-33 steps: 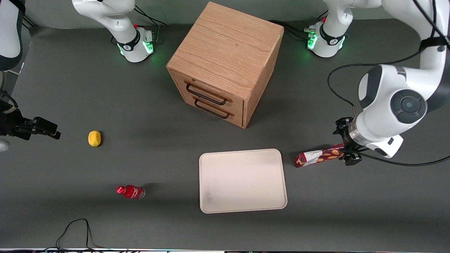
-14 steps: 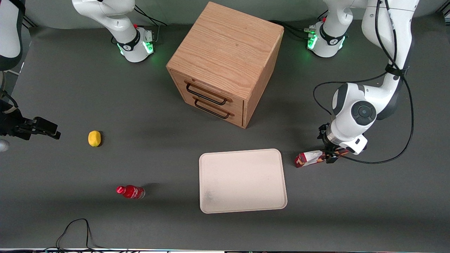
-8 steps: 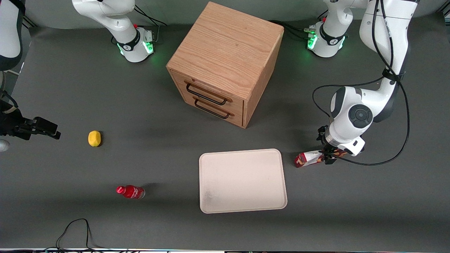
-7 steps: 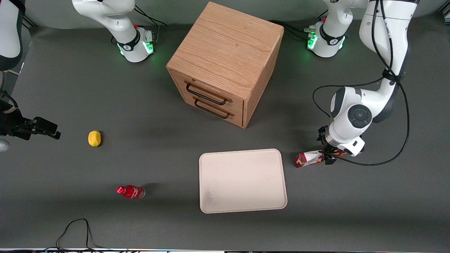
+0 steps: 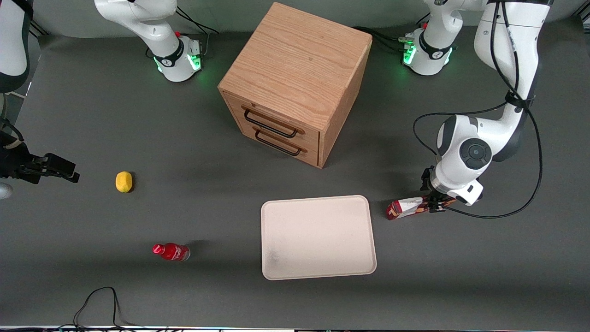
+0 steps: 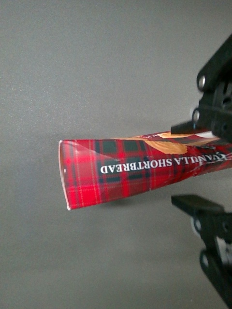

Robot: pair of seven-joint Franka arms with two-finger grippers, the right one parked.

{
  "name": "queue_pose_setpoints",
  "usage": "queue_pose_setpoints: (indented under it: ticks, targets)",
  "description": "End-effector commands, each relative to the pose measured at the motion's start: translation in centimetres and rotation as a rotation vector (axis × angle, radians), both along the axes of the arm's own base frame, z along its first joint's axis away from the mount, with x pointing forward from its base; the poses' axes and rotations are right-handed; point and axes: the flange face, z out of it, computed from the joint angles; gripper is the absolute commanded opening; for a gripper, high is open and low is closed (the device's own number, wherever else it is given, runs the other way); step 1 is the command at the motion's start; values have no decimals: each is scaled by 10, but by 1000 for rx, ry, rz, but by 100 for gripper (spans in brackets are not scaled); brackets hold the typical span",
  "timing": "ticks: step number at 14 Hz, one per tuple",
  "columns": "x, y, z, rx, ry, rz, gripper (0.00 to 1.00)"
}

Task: Place red cookie box on tray
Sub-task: 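Close the left gripper on the box end and tip it upright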

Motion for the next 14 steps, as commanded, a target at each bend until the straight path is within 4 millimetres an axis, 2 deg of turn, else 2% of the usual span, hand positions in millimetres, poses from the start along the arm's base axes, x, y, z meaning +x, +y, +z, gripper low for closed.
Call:
queue_pose_setpoints:
  ticks: [1,2,3,7,10,14]
  targets:
    - [-1,-2,1,7,-5,17,14]
    - [0,-2,3,7,-8,15,4]
    - [0,-3,3,7,-8,14,0]
    - [0,-5,7,5,-13,6,0]
    - [6,-6,39,-3,-38,-2,0]
    - [22,-8,106,2,-49,-34,0]
